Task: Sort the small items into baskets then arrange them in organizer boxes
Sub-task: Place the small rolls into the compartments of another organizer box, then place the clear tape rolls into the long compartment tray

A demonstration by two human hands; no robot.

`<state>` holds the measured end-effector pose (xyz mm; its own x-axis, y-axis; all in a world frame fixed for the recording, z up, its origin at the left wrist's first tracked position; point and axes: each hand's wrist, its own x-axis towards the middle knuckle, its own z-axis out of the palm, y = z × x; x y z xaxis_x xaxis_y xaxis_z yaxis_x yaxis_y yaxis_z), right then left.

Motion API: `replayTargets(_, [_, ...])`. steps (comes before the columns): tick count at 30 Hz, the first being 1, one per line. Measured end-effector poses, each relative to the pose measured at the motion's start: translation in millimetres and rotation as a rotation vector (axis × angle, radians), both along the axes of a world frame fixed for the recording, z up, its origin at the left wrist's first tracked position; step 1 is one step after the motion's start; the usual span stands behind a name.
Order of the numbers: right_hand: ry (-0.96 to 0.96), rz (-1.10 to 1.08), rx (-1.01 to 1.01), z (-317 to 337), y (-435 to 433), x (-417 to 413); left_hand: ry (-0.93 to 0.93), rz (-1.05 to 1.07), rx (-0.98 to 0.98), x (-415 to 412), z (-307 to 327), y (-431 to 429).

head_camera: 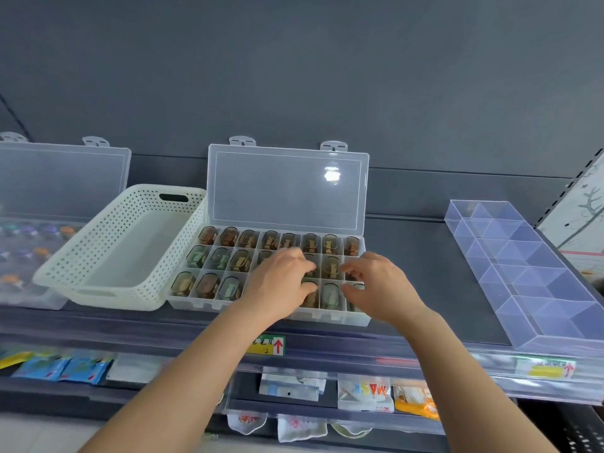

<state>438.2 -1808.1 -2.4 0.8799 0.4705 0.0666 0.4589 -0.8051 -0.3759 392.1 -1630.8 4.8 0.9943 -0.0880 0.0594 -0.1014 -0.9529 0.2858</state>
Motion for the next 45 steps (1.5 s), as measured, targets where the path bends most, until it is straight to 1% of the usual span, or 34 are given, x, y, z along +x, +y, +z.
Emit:
replayTargets(4, [-0.064, 0.056, 0.030, 5, 38, -3, -0.112, 0.138, 0.079, -13, 9, 46])
replayTargets(7, [-0.101, 0.145, -0.023, 8, 75, -7, -0.162, 0.242, 0.162, -29, 17, 87])
replayTargets(11, [-0.137, 0.260, -0.079, 13, 133, -15, -0.150, 0.363, 0.275, -52, 21, 149])
replayTargets(15, [-0.147, 0.330, -0.089, 16, 196, -24, -0.109, 0.470, 0.328, -69, 21, 214])
replayTargets(17, [-0.133, 0.332, -0.066, 15, 226, -29, -0.063, 0.513, 0.333, -75, 18, 243])
replayTargets(19, [-0.118, 0.290, -0.054, 11, 254, -33, -0.014, 0.543, 0.342, -79, 14, 270])
replayTargets(22, [-0.108, 0.138, -0.065, 2, 287, -36, 0.034, 0.563, 0.346, -81, 8, 302])
replayTargets(26, [-0.003, -0.068, -0.047, -5, 312, -44, 0.016, 0.536, 0.258, -79, -1, 325])
replayTargets(31, [0.069, -0.171, 0.067, -7, 322, -49, -0.036, 0.553, 0.061, -72, -11, 344])
replayTargets(35, [0.092, -0.181, 0.145, -3, 316, -49, -0.097, 0.591, -0.099, -74, -12, 345])
replayTargets(38, [0.058, -0.161, 0.200, 5, 310, -49, -0.180, 0.583, -0.196, -73, -12, 346])
replayTargets(41, [0.031, -0.132, 0.240, 16, 305, -52, -0.259, 0.596, -0.266, -78, -1, 344])
replayTargets(45, [-0.008, -0.085, 0.348, 33, 301, -59, -0.358, 0.623, -0.323, -93, 20, 340])
